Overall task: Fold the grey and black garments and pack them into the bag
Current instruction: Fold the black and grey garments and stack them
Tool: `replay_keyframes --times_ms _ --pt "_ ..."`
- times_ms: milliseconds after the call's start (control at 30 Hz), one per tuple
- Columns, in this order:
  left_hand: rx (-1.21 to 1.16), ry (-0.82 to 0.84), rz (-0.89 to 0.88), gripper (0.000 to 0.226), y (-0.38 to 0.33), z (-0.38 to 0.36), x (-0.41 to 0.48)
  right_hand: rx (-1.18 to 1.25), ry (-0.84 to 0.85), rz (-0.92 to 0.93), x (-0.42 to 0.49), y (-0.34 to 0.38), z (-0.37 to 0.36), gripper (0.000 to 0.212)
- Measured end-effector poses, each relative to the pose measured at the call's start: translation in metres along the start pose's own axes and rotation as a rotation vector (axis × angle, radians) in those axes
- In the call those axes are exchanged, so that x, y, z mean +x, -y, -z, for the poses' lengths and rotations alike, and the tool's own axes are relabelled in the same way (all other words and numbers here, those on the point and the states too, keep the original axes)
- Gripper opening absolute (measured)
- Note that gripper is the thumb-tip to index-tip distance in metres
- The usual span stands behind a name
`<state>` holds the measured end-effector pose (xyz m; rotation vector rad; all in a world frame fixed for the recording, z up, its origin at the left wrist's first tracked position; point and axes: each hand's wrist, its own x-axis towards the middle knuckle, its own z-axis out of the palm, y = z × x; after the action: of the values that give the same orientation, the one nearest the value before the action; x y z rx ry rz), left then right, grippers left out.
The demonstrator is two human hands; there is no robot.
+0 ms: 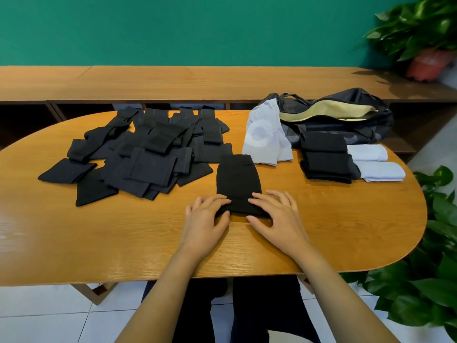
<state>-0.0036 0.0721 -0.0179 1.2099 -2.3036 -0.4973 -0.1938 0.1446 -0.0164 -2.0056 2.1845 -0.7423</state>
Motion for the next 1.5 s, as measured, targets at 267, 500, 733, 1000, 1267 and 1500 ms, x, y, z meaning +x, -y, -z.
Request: replay_keyframes --times_ms 267,500,733,1000,1267,1500 --pt "-0.060 -0.055 0.008 0.031 -0.001 0.003 -0.002 0.034 -0.104 -0.053 -0.002 0.002 0.003 0.042" --pt "-0.082 -0.107 0.024 0.021 -0.002 0.004 -0.002 0.088 -0.198 -0.103 -0.004 0.006 0.007 0.026" --pt "-0.147 -0.090 0.122 0.011 -0.001 0.003 -0.003 0.081 -0.121 -0.187 -0.002 0.011 0.011 0.043" --pt "-0.203 -0.143 0.119 0.029 0.000 0.003 -0.002 0.116 -0.217 -0.136 0.000 -0.002 -0.001 0.050" --pt "-0.074 -0.206 0.033 0.025 0.001 0.002 -0.003 0.043 -0.280 -0.047 -0.001 -0.003 -0.003 0.041" --pt "0.031 -0.086 0.008 0.034 -0.001 0.002 -0.001 -0.121 -0.130 0.018 -0.001 -0.003 -0.007 0.040"
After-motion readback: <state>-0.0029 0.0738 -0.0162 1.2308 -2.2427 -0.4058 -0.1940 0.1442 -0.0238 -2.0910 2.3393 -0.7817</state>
